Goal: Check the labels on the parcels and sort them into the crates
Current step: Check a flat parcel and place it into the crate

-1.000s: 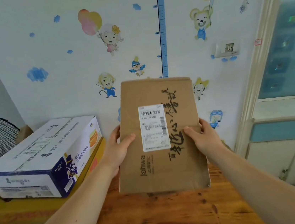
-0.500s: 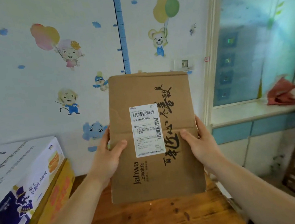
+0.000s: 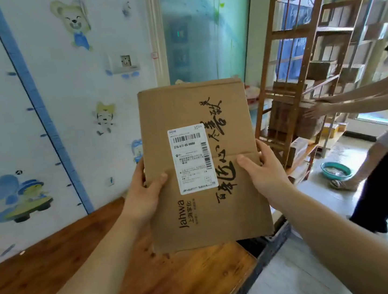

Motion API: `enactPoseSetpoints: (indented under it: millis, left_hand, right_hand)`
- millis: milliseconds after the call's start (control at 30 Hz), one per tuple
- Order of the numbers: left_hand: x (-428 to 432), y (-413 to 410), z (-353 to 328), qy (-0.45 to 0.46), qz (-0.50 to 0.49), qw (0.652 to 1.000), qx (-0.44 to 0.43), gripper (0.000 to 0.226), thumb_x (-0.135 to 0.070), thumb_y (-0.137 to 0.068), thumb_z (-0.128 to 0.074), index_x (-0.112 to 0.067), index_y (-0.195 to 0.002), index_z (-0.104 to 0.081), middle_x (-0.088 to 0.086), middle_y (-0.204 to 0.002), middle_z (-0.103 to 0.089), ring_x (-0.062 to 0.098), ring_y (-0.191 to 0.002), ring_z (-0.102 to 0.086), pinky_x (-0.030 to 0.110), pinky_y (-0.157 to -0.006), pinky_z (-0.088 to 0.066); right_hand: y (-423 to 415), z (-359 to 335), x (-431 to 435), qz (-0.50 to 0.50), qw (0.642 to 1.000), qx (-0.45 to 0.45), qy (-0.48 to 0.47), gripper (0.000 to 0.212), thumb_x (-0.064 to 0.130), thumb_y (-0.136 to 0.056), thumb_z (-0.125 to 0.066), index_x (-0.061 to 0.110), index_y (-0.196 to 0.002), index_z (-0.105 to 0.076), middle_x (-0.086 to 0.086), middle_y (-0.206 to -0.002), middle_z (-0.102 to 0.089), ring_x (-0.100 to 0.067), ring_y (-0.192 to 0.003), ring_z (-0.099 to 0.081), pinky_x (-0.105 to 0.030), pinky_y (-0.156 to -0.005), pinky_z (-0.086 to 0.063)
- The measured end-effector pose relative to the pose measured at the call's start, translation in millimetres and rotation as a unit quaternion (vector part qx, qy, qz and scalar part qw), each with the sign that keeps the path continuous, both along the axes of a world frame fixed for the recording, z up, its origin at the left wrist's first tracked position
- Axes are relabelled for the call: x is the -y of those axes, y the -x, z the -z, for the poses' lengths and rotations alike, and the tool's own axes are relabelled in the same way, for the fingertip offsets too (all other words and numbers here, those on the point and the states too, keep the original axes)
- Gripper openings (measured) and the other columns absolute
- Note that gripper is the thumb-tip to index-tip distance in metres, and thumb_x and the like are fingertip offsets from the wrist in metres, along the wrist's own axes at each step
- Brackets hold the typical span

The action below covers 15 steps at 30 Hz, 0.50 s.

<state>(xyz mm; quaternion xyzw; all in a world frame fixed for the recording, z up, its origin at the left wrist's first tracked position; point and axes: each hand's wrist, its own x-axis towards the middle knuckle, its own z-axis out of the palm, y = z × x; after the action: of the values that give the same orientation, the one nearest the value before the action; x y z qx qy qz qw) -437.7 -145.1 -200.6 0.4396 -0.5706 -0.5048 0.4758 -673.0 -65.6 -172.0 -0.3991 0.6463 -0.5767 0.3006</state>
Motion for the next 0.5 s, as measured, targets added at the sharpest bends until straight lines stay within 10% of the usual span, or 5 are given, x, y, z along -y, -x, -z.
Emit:
enactPoseSetpoints:
  millis: [333,500]
  left_hand:
    - [-5,157,-10,0.025,0.069,0.997,0.003,0.06,-0.033,-0.094,-0.063,-0.04,-0.146,-0.033,-0.006,-0.125,-0.063,0.017,-0.099,-0.07,0.042,-0.083,-0.059]
    - [-5,237,-5,0.019,0.083,0.996,0.021,0.066,-0.041,-0.091,-0.064,-0.044,-0.147,-0.03,-0.007,-0.128,-0.061,0.019,-0.107,-0.067,0.049,-0.092,-0.055]
  right_hand:
    - [152,-3,-34,0.062,0.998,0.011,0.017,0.061,0.031,-0.093,-0.065,0.036,-0.145,-0.034,0.01,-0.116,-0.062,-0.008,-0.094,-0.064,-0.027,-0.069,-0.051]
    - [231,-3,-40,0.067,0.998,0.001,0.017,0.061,0.032,-0.092,-0.066,0.035,-0.145,-0.035,0.006,-0.118,-0.062,-0.013,-0.097,-0.064,-0.043,-0.087,-0.055]
